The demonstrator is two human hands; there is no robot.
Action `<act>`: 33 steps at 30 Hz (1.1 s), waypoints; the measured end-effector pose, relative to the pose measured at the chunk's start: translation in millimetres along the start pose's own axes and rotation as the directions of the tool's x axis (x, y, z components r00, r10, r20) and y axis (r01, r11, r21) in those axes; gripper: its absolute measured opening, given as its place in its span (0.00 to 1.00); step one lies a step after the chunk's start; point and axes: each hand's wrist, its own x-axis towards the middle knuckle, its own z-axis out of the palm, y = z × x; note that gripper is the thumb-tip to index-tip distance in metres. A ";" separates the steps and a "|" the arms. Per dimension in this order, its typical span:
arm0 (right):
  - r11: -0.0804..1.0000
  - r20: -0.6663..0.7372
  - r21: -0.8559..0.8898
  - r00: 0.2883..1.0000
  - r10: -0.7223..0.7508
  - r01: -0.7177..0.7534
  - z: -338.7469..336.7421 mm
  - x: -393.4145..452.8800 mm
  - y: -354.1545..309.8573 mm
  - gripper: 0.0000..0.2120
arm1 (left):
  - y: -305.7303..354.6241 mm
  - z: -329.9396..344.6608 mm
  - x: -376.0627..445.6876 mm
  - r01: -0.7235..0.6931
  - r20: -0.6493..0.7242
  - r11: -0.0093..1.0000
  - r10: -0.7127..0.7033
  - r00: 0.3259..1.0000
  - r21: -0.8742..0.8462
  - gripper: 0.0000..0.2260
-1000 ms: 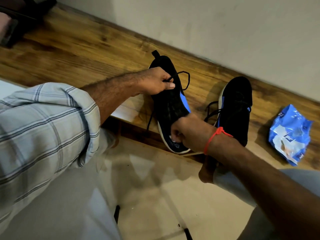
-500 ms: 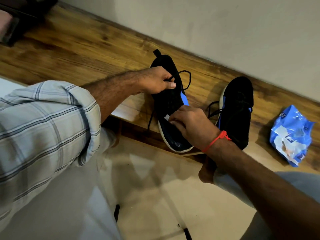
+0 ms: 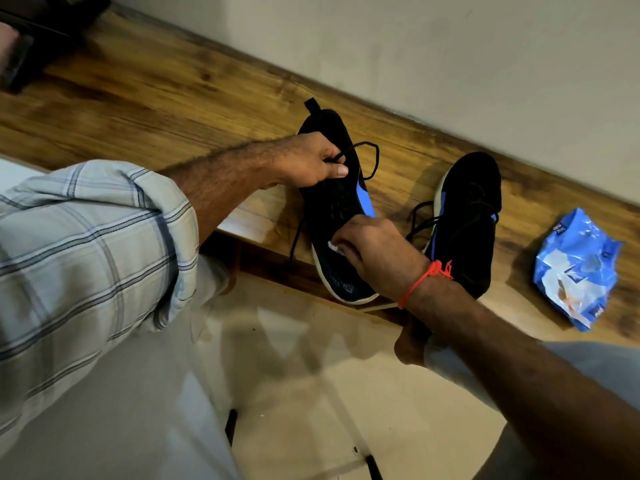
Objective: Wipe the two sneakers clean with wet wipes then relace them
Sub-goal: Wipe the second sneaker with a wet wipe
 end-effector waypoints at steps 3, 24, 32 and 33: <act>1.000 0.118 -0.005 0.993 0.024 -0.024 -14.0 0.6 2.2 0.09 | -2.4 -0.7 1.0 0.009 0.011 1.000 -0.009 1.000 -0.011 0.07; 0.996 0.338 -0.088 0.941 0.026 0.004 -38.0 -21.2 24.4 0.04 | -1.4 -2.1 -1.0 -0.049 0.035 0.999 0.048 0.998 0.007 0.08; 0.995 -0.123 -0.020 0.988 0.095 -0.098 -18.4 16.7 24.3 0.07 | 0.4 -0.3 -1.7 -0.053 0.028 0.994 0.050 0.998 0.096 0.09; 0.992 -0.066 -0.050 0.991 0.113 -0.116 -13.9 13.5 22.2 0.08 | 0.0 -0.2 -1.6 -0.052 0.027 0.993 0.049 0.998 0.106 0.09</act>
